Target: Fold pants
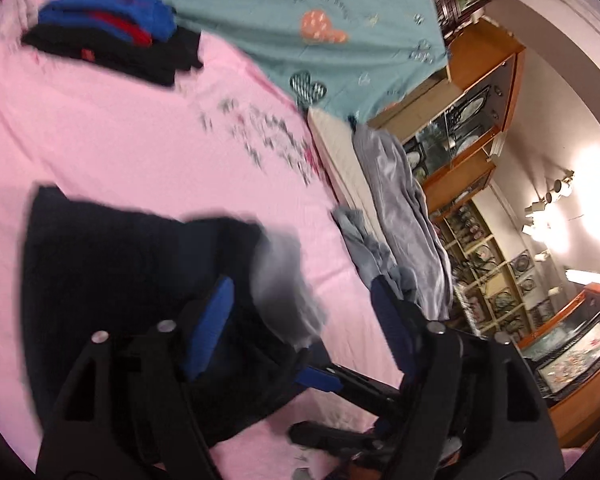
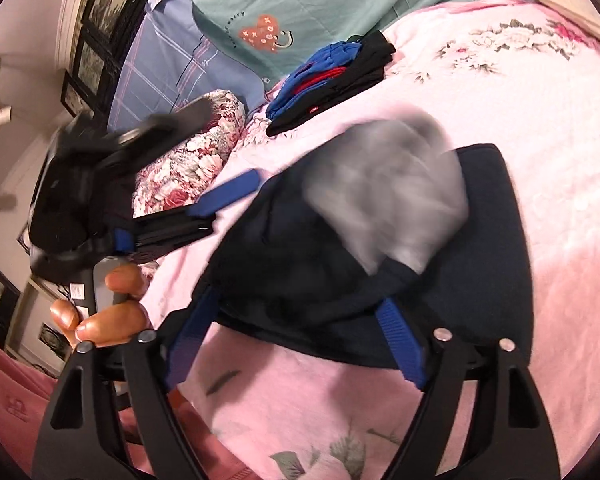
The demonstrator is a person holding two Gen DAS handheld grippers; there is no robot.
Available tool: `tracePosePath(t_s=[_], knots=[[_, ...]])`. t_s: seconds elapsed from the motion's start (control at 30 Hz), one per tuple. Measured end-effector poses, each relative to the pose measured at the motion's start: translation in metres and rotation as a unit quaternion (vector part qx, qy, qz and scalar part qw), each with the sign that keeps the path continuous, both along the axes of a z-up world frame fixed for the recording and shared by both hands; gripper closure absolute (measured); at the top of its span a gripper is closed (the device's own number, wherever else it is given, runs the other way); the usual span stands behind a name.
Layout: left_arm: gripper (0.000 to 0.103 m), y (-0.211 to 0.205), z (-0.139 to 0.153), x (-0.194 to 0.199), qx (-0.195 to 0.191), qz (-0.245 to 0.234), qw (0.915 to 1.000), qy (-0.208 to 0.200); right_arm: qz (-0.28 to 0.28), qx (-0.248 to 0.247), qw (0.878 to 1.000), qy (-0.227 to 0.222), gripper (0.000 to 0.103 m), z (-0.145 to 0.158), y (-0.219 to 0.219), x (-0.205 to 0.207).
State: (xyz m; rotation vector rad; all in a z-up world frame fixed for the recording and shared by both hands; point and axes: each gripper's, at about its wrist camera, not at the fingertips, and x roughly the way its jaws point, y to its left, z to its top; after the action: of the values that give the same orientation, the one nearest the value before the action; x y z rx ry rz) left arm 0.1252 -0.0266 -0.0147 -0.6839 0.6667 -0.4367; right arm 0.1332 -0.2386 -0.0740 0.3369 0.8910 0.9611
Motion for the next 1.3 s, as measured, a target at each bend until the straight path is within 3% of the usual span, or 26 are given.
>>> tracePosePath(t_s=[0.1,0.27,0.43,0.6,0.73,0.93,1.07,1.3], knots=[[0.015,0.024,0.004,-0.016,0.049,0.056,0.9971,-0.014,-0.004,0.006,1.0,0.003,0.018,0.002,0.002,0.007],[0.015,0.058,-0.024,-0.03,0.109,0.126,0.9856,0.032,-0.039,0.014,0.999,0.025,0.018,0.002,0.0,0.018],[0.015,0.06,-0.045,-0.046,0.126,0.122,0.983,0.055,-0.109,-0.013,0.994,0.012,0.018,0.005,-0.005,0.032],[0.015,0.039,-0.054,-0.041,0.196,0.106,0.9731,0.058,-0.126,0.0,0.991,0.045,0.018,-0.003,-0.007,0.054],[0.012,0.037,-0.058,-0.041,0.213,0.099,0.9698,0.067,-0.125,-0.049,0.991,0.007,0.041,0.004,0.008,0.051],[0.012,0.046,-0.065,-0.04,0.195,0.101,0.9719,0.086,-0.108,-0.105,0.986,-0.072,0.071,0.028,0.032,0.046],[0.012,0.048,-0.066,-0.04,0.19,0.108,0.9713,0.095,-0.09,-0.075,0.987,-0.108,0.08,0.054,0.037,0.043],[0.006,0.05,-0.064,-0.043,0.179,0.114,0.9733,0.089,-0.034,0.069,0.992,-0.1,0.083,0.092,0.013,0.035]])
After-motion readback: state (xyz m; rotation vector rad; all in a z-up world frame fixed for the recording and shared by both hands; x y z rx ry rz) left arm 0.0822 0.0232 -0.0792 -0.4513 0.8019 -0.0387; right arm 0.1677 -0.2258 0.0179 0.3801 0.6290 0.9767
